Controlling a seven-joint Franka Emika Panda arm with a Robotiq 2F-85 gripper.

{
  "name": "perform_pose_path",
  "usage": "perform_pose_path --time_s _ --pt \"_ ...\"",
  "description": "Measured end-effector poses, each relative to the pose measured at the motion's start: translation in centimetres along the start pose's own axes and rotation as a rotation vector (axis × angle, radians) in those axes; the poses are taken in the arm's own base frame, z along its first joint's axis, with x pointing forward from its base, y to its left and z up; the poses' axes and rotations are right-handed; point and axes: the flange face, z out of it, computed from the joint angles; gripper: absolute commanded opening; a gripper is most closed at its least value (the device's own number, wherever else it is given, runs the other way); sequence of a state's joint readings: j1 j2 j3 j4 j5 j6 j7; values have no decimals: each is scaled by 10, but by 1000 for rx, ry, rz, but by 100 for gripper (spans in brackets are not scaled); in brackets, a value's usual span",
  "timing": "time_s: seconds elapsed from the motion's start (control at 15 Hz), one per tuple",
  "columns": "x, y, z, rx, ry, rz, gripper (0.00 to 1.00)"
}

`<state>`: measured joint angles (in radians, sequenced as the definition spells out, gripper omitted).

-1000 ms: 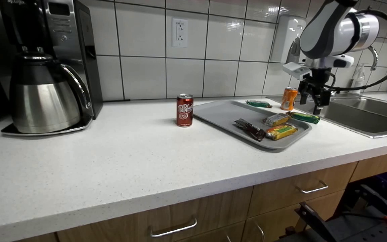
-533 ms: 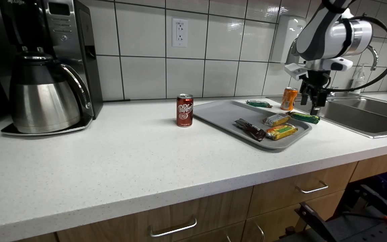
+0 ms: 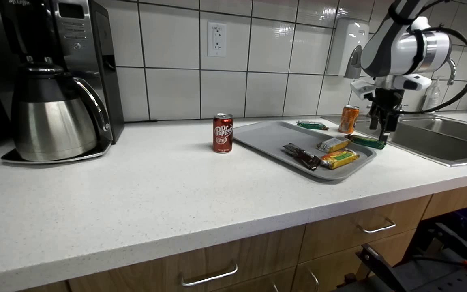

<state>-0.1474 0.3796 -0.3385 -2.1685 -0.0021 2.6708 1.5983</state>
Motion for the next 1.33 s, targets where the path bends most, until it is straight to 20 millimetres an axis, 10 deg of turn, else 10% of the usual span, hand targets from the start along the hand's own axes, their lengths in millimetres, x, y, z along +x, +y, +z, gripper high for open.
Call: perform_pose_path --time_s 1.33 --pt "-27 -3 16 -17 -23 3 100"
